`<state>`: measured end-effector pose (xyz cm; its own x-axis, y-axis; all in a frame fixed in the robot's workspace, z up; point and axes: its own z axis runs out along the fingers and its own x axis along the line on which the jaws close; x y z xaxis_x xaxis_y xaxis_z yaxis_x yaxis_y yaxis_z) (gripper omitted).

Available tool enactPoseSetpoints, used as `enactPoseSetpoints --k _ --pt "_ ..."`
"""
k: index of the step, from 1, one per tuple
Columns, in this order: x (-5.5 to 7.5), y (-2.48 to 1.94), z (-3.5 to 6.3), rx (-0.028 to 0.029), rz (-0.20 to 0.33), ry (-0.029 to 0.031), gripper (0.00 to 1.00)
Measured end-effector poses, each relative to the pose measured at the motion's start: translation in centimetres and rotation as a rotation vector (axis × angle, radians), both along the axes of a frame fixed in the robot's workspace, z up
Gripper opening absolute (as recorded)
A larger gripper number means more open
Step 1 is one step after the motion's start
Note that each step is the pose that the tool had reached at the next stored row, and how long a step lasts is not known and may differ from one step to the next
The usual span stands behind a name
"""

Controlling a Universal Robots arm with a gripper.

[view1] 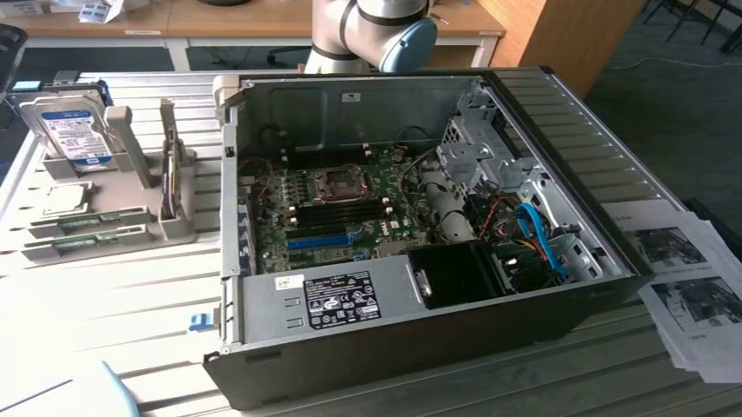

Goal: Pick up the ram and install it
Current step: 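Reach for the ram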

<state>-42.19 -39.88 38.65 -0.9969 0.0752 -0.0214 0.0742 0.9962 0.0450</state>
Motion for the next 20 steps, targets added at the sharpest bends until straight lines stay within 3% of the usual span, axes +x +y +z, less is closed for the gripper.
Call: enactPoseSetpoints --k 10,20 --pt "0.0 0.26 -0.23 -0.0001 0.000 0.0001 0.09" --pt "0.0 1.82 -0.54 0.0000 0.000 0.0001 0.09"
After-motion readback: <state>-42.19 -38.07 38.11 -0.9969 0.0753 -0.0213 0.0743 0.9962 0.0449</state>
